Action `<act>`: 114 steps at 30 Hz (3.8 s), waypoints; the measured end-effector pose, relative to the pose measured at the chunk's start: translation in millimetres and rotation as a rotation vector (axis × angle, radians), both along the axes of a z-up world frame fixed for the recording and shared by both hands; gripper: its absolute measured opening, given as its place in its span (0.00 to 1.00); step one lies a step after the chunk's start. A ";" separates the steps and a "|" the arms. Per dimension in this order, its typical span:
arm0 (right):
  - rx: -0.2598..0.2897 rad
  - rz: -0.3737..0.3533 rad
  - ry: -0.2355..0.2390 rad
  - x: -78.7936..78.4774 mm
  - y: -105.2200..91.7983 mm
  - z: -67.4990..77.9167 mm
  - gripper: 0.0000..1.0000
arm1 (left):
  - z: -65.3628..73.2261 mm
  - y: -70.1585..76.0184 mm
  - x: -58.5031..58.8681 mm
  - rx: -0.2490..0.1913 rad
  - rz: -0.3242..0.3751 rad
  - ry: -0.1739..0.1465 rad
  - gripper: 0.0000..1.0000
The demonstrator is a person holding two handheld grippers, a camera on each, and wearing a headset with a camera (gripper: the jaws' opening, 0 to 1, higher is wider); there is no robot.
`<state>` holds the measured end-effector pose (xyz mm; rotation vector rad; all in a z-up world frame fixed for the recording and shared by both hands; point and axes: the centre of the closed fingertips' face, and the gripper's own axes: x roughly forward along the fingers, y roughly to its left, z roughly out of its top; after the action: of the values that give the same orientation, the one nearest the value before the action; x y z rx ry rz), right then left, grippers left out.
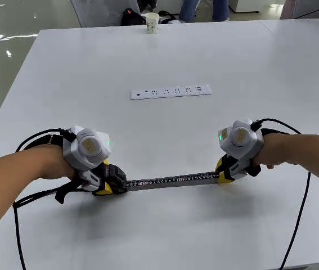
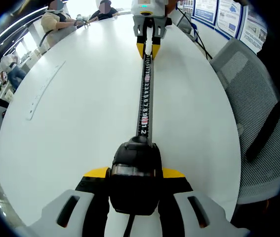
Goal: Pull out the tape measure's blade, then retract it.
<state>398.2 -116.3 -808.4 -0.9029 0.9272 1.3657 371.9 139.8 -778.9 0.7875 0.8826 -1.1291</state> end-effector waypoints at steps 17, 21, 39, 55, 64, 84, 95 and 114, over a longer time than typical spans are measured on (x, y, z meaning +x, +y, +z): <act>-0.028 0.027 -0.001 -1.9 -1.6 0.6 0.13 | 2.5 -1.3 -0.5 0.012 0.006 -0.003 0.33; -0.040 0.000 0.004 -1.2 0.0 0.8 0.13 | 2.3 -0.3 -0.1 -0.011 0.027 0.002 0.32; -0.075 0.035 -0.003 -1.8 1.7 -0.4 0.16 | 1.9 6.5 4.4 0.052 -0.027 -0.023 0.33; -0.087 0.044 -0.011 -7.0 -0.5 5.6 0.27 | 8.9 3.7 -7.4 0.027 0.018 0.035 0.55; -0.080 0.001 0.005 -9.2 -2.3 7.1 0.37 | 9.4 3.7 -10.0 -0.009 0.064 0.070 0.66; -0.058 -0.031 0.060 -20.0 2.2 7.6 0.77 | 15.1 -3.0 -32.0 -0.098 0.119 0.168 0.99; -0.037 -0.130 0.073 -18.1 2.1 8.5 0.99 | 14.9 2.7 -26.7 -0.132 0.242 0.179 0.99; 0.164 -0.318 0.021 -9.0 3.8 29.8 0.99 | 25.3 22.5 -20.1 -0.319 0.493 0.096 0.99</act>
<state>389.2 -112.5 -778.5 -0.5894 0.9169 1.1596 351.8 162.3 -753.7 0.2323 0.8862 -0.8412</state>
